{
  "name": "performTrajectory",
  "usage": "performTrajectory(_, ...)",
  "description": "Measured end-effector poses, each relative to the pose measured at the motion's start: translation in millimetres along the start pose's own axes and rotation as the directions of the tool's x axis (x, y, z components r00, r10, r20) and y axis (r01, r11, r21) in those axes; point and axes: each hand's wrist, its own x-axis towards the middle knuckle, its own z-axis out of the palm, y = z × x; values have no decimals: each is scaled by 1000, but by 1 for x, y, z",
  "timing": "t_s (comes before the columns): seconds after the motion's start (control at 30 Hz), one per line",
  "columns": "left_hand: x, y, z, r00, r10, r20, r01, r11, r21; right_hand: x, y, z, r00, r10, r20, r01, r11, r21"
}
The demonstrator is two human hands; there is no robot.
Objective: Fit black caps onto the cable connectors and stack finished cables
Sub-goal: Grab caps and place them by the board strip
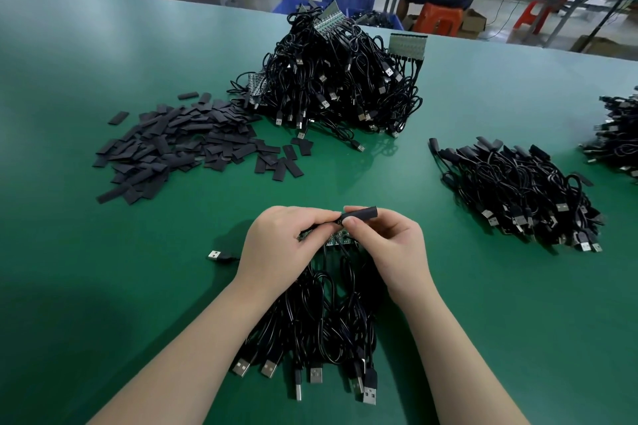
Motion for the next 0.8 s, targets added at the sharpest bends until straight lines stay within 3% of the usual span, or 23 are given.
performTrajectory(0.57, -2, 0, 2, 988, 115, -102, -109, 992, 66, -1, 2, 3, 999, -38, 34, 39, 999, -37)
performTrajectory(0.8, -2, 1, 1, 997, 4, -78, 0, 999, 47, -2, 3, 2, 972, -199, -125, 186, 977, -108)
